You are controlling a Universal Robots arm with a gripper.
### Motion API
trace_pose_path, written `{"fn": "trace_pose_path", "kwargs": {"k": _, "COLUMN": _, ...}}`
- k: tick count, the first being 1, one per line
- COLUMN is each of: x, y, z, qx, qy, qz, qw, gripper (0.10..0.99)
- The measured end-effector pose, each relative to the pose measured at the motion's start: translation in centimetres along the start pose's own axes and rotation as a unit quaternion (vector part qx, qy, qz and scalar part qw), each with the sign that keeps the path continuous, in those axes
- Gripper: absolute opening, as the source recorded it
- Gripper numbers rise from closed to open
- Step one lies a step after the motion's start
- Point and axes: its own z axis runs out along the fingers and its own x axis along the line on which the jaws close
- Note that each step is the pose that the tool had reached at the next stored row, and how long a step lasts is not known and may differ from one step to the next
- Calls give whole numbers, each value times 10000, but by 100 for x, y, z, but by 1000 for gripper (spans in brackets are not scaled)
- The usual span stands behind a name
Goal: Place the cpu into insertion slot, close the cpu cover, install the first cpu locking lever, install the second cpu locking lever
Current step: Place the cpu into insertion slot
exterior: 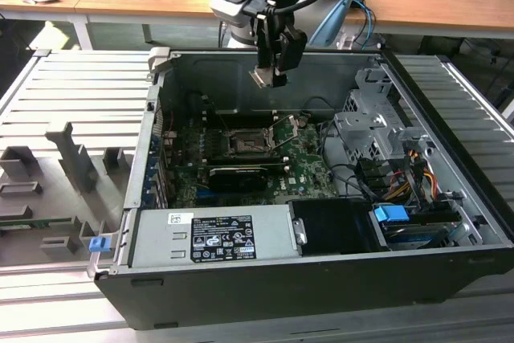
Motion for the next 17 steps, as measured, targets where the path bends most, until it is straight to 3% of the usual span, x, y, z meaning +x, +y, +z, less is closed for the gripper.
{"fn": "trace_pose_path", "kwargs": {"k": 17, "x": 0, "y": -1, "z": 11, "qx": -6, "qy": -29, "qz": 327, "qw": 9995, "gripper": 529}}
